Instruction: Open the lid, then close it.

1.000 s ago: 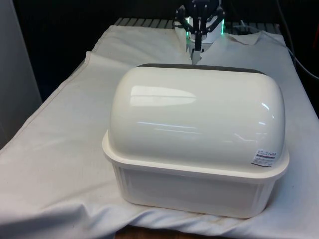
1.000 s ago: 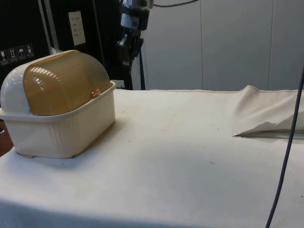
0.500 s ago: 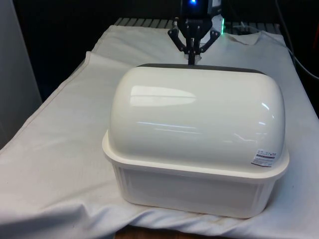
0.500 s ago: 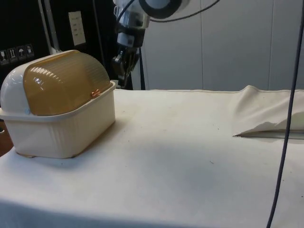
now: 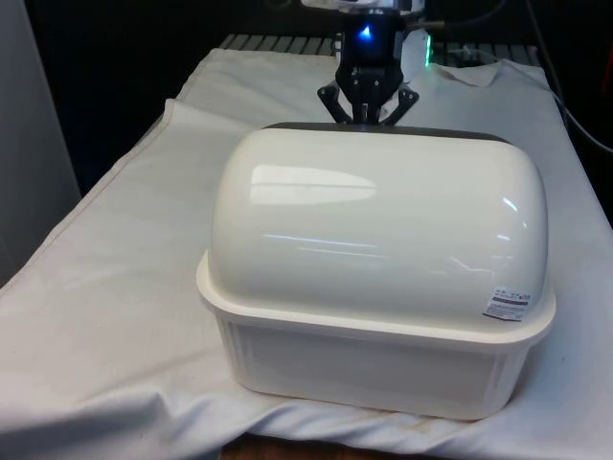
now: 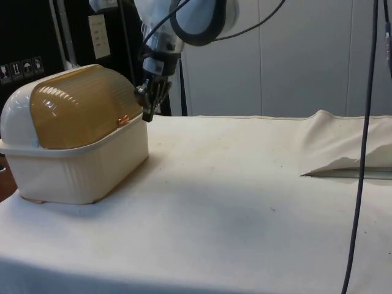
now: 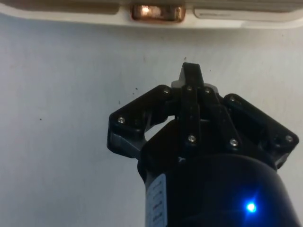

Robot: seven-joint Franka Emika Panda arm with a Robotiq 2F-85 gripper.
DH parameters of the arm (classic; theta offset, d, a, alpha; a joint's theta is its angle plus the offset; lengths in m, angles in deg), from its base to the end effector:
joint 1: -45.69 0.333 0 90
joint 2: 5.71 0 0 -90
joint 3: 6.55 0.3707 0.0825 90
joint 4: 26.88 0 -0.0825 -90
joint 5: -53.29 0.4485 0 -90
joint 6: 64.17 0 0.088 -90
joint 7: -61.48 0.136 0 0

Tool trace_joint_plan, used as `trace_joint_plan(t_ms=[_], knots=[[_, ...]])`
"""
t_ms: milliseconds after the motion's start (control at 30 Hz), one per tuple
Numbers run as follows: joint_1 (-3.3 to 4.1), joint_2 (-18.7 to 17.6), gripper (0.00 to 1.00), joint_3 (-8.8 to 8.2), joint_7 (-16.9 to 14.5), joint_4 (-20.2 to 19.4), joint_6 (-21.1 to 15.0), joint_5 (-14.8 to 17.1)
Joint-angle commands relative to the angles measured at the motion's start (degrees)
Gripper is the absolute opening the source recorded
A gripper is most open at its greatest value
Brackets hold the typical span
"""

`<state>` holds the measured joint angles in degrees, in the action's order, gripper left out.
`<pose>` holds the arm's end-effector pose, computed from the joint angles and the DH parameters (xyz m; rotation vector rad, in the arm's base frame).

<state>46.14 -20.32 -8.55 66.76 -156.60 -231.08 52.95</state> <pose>0.6351 -0.0168 0.2630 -3.0741 0.1705 -0.6151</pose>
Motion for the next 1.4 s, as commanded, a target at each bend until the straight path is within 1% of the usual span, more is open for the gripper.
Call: trace_joint_plan(t_ms=[0,33,67,100,267,333,367,400,633,667,700,900,933,967,1200,1233,1267,1367], knots=[[0.52,-0.46,0.00,-0.69,1.09,0.40,-0.69,-0.80],[0.63,-0.63,0.00,-0.69,1.20,0.63,-0.74,-0.86],[0.06,-0.17,0.00,0.06,0.11,0.23,0.00,0.00],[0.69,-0.86,0.00,-0.69,1.26,0.86,-0.74,-0.80],[1.03,-1.78,0.00,-0.46,1.72,2.06,-0.63,-0.69],[1.03,-2.01,0.00,-0.34,1.83,2.41,-0.63,-0.69],[0.52,-1.72,0.00,0.40,0.86,2.18,-0.06,0.00],[1.03,-2.18,0.00,-0.23,1.89,2.58,-0.57,-0.63],[0.80,-2.86,0.00,0.34,1.66,3.44,-0.46,-0.34],[0.52,-2.64,0.00,0.74,1.15,3.32,-0.06,0.00],[0.74,-2.92,0.00,0.34,1.60,3.50,-0.52,-0.29],[0.63,-3.50,0.00,0.40,1.55,4.41,-0.40,-0.11],[0.46,-3.09,0.00,0.63,1.15,4.07,-0.06,0.00],[0.63,-3.61,0.00,0.40,1.60,4.58,-0.40,-0.11],[0.63,-4.41,0.00,0.40,1.60,5.73,-0.40,-0.06],[0.46,-4.13,0.00,0.63,1.15,5.50,-0.06,0.00],[0.63,-4.53,0.00,0.40,1.60,5.90,-0.40,-0.06],[0.63,-4.93,0.00,0.34,1.66,6.36,-0.52,-0.06]])
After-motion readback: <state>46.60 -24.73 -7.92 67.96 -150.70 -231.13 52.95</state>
